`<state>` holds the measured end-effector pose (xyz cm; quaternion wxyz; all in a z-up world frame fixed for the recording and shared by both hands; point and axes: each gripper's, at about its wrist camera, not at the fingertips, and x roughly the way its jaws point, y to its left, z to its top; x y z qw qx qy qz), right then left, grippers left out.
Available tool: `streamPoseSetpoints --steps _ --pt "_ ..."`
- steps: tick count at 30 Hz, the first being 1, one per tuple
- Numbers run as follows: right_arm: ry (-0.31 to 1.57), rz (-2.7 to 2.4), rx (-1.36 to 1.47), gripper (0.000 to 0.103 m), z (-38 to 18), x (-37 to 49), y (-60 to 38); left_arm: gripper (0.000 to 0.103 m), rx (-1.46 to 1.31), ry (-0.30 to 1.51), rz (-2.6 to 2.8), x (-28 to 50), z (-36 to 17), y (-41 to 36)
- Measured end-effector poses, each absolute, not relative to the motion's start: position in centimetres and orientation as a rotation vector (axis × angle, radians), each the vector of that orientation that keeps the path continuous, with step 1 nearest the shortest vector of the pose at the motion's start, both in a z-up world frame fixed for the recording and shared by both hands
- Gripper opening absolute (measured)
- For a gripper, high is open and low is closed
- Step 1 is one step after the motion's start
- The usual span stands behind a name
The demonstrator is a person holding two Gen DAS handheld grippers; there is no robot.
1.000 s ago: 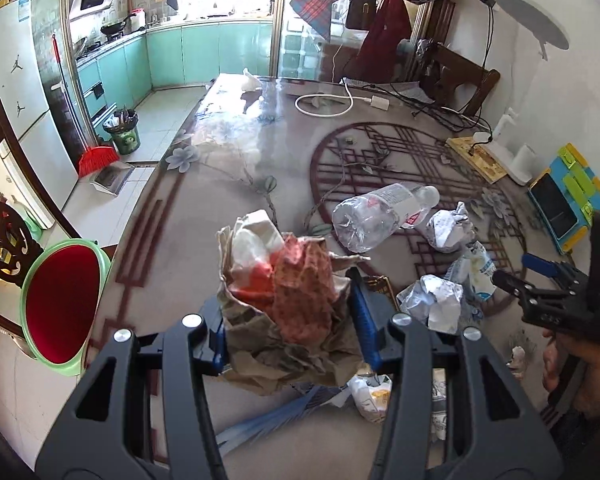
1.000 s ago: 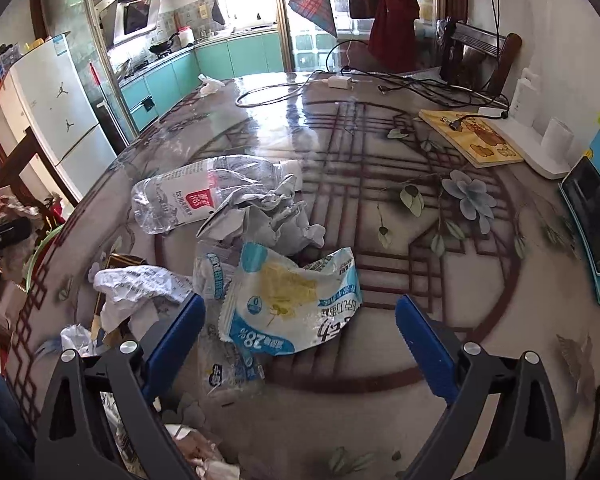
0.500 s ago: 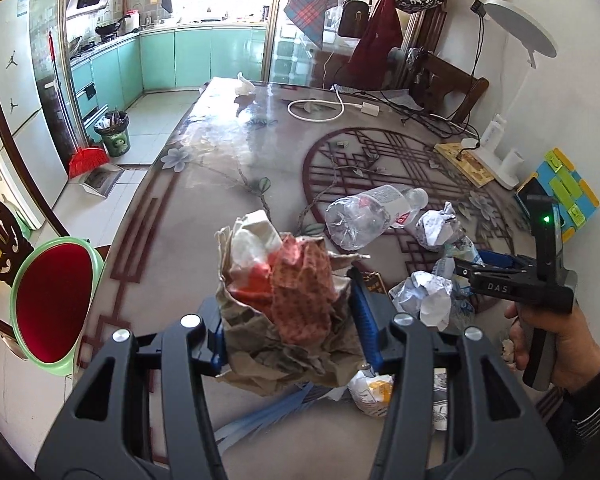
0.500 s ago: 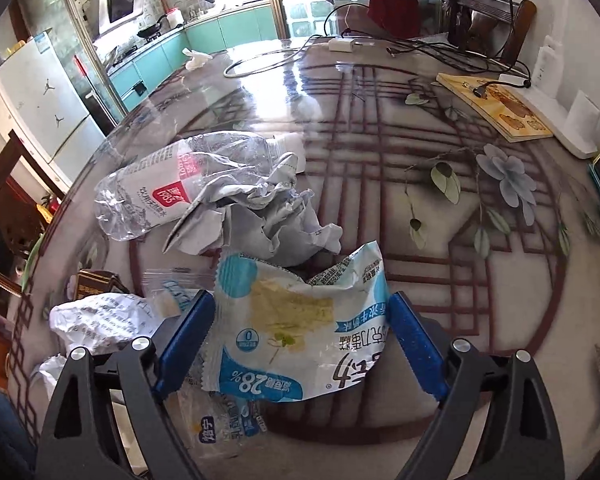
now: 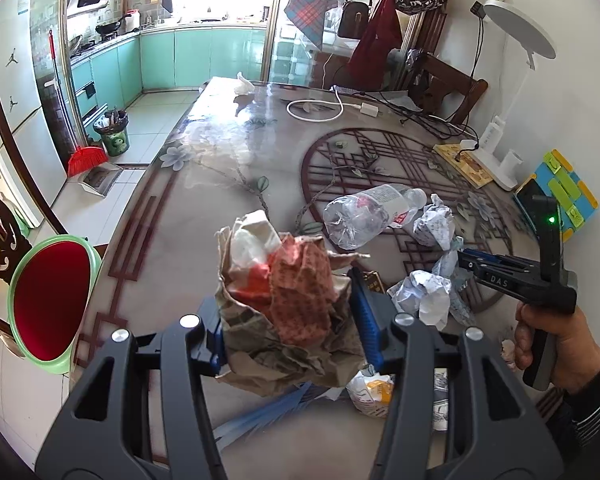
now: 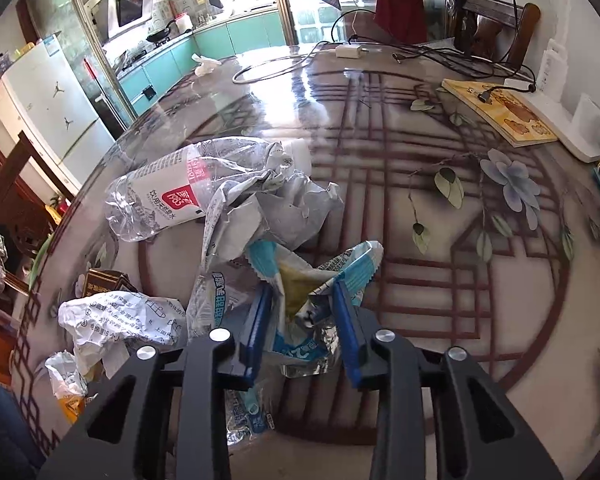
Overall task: Collect trash
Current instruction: 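Grasp the crumpled paper with the left tool while the right tool grasps the blue wrapper, then carry the crumpled paper and blue wrapper with both tools to the red bucket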
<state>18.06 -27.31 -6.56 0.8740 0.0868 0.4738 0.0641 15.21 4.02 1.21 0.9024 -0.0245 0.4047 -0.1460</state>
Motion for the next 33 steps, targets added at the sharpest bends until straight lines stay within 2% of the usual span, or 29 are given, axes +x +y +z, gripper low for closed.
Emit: streamPoseSetpoints --steps 1,2,3,4,12,14,17,20,22,23,26,27,28,33 --pt "0.988 0.135 0.187 0.037 -6.3 18.1 -27.3 0.049 -0.053 0.836 -0.302 15.2 1.2 4.1" --pt "0.98 0.123 0.187 0.05 -6.0 18.0 -27.3 0.049 -0.054 0.833 -0.301 15.2 1.3 4.1" --pt "0.953 0.097 0.18 0.083 -5.4 17.7 -27.3 0.049 -0.054 0.83 -0.3 15.1 1.3 4.2" --pt "0.922 0.075 0.165 0.097 -4.9 17.5 -27.3 0.049 -0.054 0.829 -0.3 15.0 1.3 4.3" --pt "0.956 0.048 0.118 0.096 -5.3 18.9 -27.5 0.05 -0.054 0.826 -0.315 14.8 1.4 4.1" --pt "0.982 0.067 0.148 0.093 -6.2 19.2 -27.7 0.05 -0.058 0.826 -0.317 14.8 1.4 4.2" --pt "1.029 0.101 0.2 0.07 -7.8 19.5 -28.1 0.05 -0.062 0.826 -0.319 14.9 1.4 4.4" --pt "0.994 0.094 0.158 0.054 -7.8 19.1 -27.8 0.05 -0.064 0.828 -0.325 14.9 1.4 4.3" --pt "0.987 0.102 0.16 0.035 -7.9 19.1 -28.1 0.05 -0.066 0.829 -0.329 14.9 1.4 4.3" --pt "0.983 0.113 0.165 0.034 -7.9 19.1 -28.3 0.05 -0.066 0.829 -0.331 14.9 1.4 4.2" --pt "0.966 0.139 0.19 0.022 -7.9 19.1 -28.9 0.05 -0.064 0.827 -0.334 15.0 1.3 4.1" --pt "0.957 0.14 0.185 0.012 -7.7 18.9 -29.0 0.05 -0.062 0.827 -0.333 14.9 1.3 4.1" --pt "0.947 0.144 0.18 0.009 -7.3 18.8 -29.1 0.05 -0.062 0.826 -0.332 14.9 1.3 4.1" --pt "0.903 0.146 0.162 0.007 -5.0 18.2 -29.0 0.05 -0.069 0.824 -0.32 14.9 1.3 4.3"
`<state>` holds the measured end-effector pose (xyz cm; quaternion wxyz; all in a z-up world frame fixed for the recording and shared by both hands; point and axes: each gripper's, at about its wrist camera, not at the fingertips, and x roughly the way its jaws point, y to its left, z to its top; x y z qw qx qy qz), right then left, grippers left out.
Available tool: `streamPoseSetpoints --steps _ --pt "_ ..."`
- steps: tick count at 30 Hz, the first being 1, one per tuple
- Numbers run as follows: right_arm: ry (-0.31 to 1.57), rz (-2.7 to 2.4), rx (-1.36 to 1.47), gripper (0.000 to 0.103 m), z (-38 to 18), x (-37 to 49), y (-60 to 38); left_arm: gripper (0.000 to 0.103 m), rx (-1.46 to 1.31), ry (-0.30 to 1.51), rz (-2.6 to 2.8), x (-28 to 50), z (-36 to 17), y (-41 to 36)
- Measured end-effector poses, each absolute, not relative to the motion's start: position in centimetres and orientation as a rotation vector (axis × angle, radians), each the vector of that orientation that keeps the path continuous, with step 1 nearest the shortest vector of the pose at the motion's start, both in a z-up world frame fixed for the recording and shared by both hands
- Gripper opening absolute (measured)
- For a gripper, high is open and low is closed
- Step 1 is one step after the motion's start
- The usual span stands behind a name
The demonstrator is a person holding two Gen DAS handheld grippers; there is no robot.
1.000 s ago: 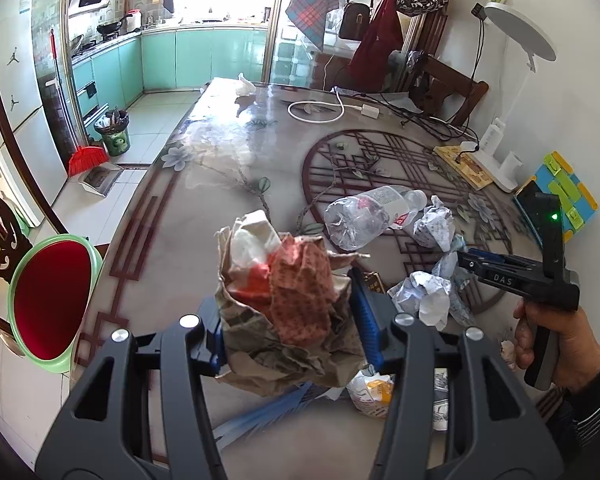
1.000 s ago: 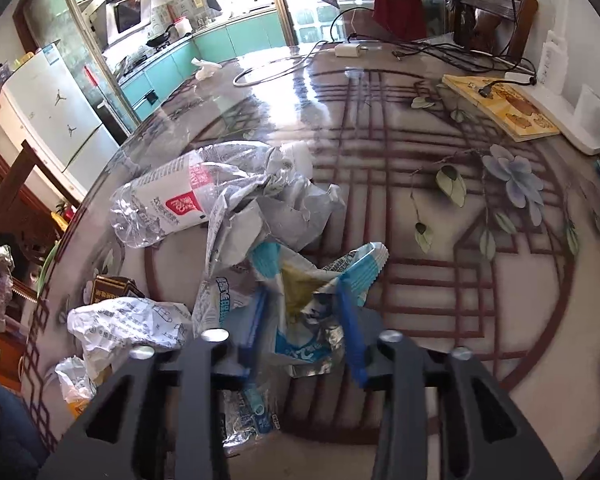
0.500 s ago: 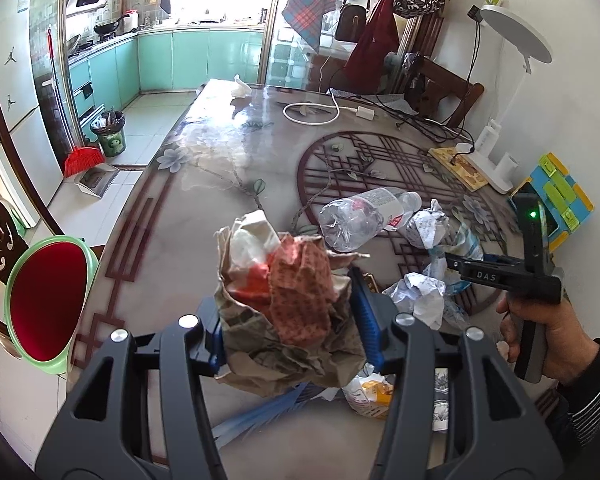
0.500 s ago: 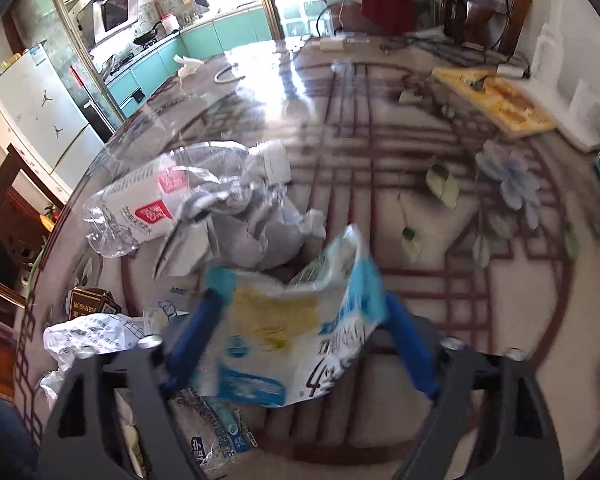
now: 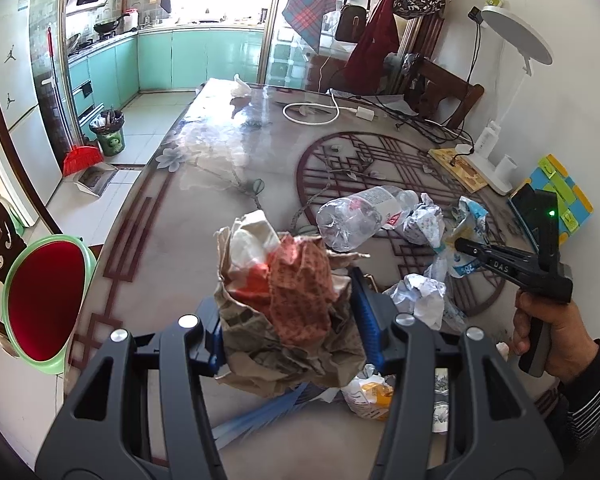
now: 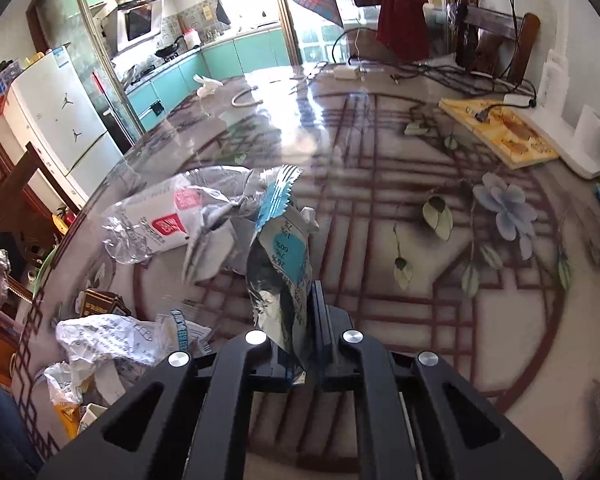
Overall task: Collect trash
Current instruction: 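Carry the crumpled paper and blue wrapper with both tools to the red bucket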
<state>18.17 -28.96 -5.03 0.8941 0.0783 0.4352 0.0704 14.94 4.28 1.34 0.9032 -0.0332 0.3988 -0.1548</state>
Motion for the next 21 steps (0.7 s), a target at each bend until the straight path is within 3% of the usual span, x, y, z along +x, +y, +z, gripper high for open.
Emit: streamPoseSetpoints --steps 10,21 --pt "0.808 0.217 0.066 0.007 2.8 15.1 -23.4 0.05 -0.069 0.735 -0.249 14.3 5.0 6.8" --pt "0.735 0.403 -0.016 0.007 7.6 15.3 -9.8 0.049 -0.076 0.678 -0.043 14.4 7.2 16.7"
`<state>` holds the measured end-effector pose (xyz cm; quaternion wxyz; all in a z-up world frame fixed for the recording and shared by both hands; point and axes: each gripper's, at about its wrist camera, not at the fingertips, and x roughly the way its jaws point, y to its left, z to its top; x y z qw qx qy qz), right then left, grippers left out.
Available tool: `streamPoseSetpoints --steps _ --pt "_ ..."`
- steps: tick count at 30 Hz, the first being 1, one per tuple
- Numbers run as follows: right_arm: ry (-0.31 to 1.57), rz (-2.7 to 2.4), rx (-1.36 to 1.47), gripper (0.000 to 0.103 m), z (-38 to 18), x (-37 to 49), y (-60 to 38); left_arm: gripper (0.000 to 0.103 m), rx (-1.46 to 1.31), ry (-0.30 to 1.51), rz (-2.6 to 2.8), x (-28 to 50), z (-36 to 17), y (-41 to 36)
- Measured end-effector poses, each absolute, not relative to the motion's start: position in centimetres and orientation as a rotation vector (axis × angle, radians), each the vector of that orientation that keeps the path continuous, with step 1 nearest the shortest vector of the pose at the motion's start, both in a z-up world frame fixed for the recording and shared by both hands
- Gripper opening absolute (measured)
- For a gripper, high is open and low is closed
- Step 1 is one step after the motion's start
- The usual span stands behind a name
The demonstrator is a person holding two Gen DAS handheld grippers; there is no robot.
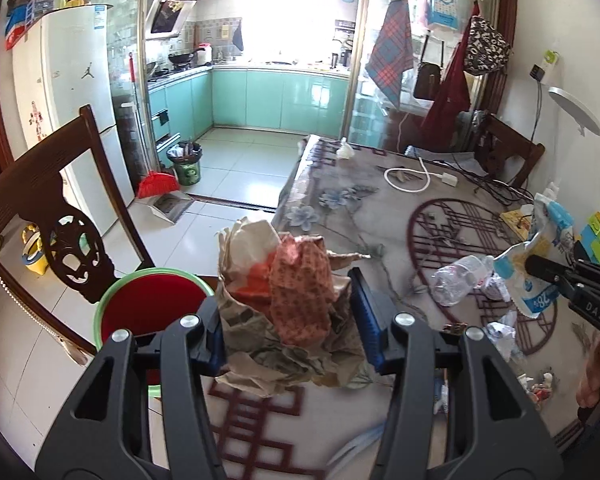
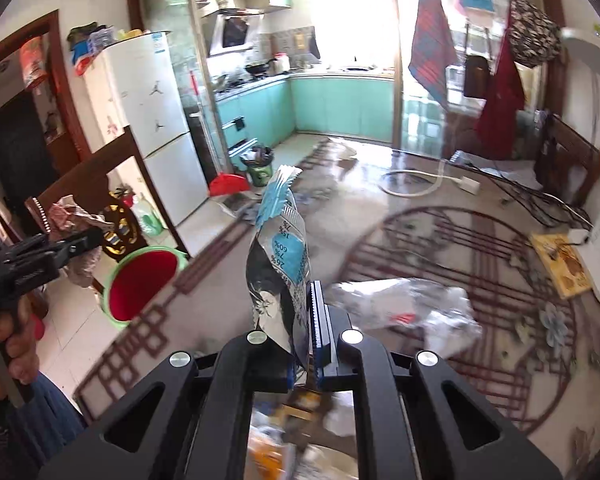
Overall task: Collect trash
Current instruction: 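Carry the crumpled paper and blue wrapper with both tools to the red bucket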
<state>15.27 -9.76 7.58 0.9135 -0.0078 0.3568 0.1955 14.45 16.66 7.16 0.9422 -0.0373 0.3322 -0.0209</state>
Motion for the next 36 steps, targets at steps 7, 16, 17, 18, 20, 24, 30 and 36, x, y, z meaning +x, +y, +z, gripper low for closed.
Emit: streamPoseSetpoints --steps 7,16,17,18,20,24,30,36 --pt "0.745 0.496 -0.034 0.007 7.6 16.8 -1.3 0.049 -0.1 0.691 0.071 16.1 6.0 22.9" --pt "0.754 0.577 -0.094 0.007 7.1 18.8 7.7 0.049 -0.177 0.772 0.209 20.3 1.7 31.1" --pt "0.757 0.583 -0.099 0.007 7.0 19.1 8.3 0.049 -0.198 0.787 0.218 20.7 1.2 32.0" --pt "0.759 0.589 -0.107 0.007 6.9 19.4 9.2 0.049 -0.218 0.802 0.225 21.1 0.7 32.8" --pt "0.763 0.598 -0.119 0.007 6.6 20.0 10.2 0.05 -0.214 0.82 0.254 21.9 -0.1 33.8" --pt "0.772 0.617 -0.139 0.007 5.9 20.9 12.5 0.052 -0.237 0.879 0.255 23.2 -2.5 35.3" --pt "0.8 0.633 -0.147 0.007 4.3 22.2 14.7 0.079 -0.229 0.881 0.291 23.1 -2.9 36.4" --pt "0.821 0.673 -0.143 0.007 2.9 22.7 16.8 0.084 -0.2 0.758 0.41 21.2 0.3 38.2"
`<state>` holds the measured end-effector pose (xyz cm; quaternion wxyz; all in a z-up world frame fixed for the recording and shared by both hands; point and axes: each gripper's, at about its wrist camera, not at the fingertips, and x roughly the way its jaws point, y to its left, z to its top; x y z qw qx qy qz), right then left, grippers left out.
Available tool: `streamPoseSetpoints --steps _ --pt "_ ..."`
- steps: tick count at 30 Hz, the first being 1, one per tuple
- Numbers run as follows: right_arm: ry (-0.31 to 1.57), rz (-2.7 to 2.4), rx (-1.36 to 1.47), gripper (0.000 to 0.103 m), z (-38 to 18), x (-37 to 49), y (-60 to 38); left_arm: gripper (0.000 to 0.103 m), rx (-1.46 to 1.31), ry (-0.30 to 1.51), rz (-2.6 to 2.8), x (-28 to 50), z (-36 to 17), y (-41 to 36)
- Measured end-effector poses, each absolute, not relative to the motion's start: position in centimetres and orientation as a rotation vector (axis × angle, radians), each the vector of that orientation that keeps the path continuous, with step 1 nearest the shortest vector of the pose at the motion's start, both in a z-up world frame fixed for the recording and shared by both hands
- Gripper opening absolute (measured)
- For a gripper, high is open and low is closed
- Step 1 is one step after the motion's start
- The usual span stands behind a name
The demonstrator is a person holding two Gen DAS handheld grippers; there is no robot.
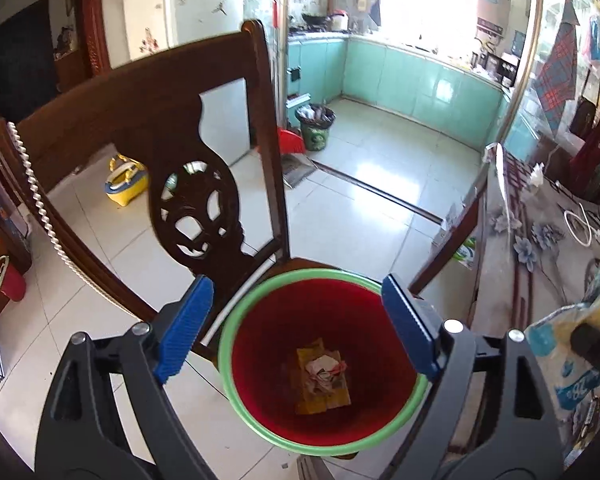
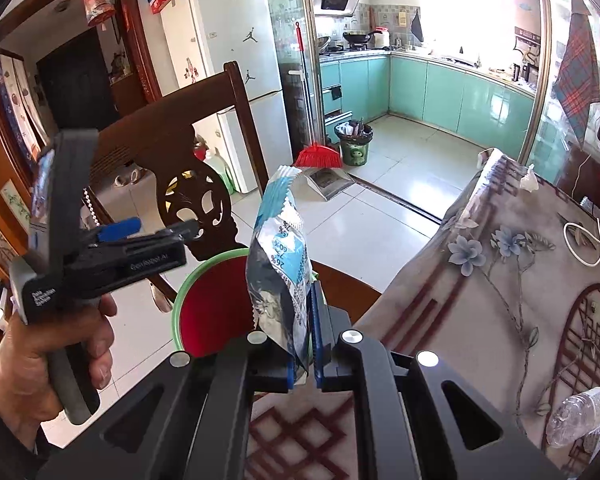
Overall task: Collect trash
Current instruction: 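Carry the crumpled paper and blue wrapper with both tools to the red bucket, then open both tools to drop the paper and wrapper into the bucket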
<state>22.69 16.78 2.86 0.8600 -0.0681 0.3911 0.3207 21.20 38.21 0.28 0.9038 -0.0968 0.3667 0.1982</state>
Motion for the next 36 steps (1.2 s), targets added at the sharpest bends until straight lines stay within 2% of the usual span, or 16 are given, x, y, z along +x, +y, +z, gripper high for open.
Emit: streamPoseSetpoints --steps 10,18,20,21,22,24,25,27,29,31,33,36 --pt "0.865 0.767 -0.215 0.007 -0.4 22.9 23.7 0.088 -0.299 0.547 0.615 16.7 4.9 42.5" --pt "0.914 0.773 -0.294 0.008 -3.8 23.5 27.8 0.09 -0.353 0.522 0.646 15.7 5.3 44.3" --pt "0.91 0.753 -0.316 0.012 -4.2 23.6 28.2 0.09 -0.354 0.519 0.649 15.5 5.3 44.4" --pt "0.915 0.749 -0.319 0.016 -4.4 23.7 28.3 0.09 -0.35 0.517 0.653 15.5 5.3 44.5" --pt "0.918 0.745 -0.313 0.034 -4.5 23.7 28.3 0.09 -0.349 0.517 0.657 15.5 5.3 44.6" --pt "0.903 0.726 -0.299 0.057 -4.3 23.7 27.9 0.09 -0.354 0.517 0.655 15.5 5.2 44.6" --pt "0.896 0.725 -0.296 0.059 -4.1 23.6 27.7 0.092 -0.353 0.518 0.657 15.5 5.2 44.6" --pt "0.886 0.722 -0.297 0.073 -3.5 23.4 27.3 0.092 -0.349 0.516 0.658 15.5 5.2 44.5" --pt "0.871 0.715 -0.304 0.076 -2.8 23.1 26.7 0.093 -0.346 0.515 0.654 15.5 5.2 44.2" --pt "0.846 0.702 -0.303 0.088 -1.8 22.5 25.8 0.098 -0.342 0.512 0.649 15.6 5.3 43.9" --pt "0.809 0.68 -0.3 0.096 -0.5 21.8 24.2 0.098 -0.341 0.509 0.629 15.7 5.5 43.3" --pt "0.775 0.641 -0.285 0.096 1.2 21.0 21.0 0.098 -0.334 0.497 0.573 15.9 6.1 41.8"
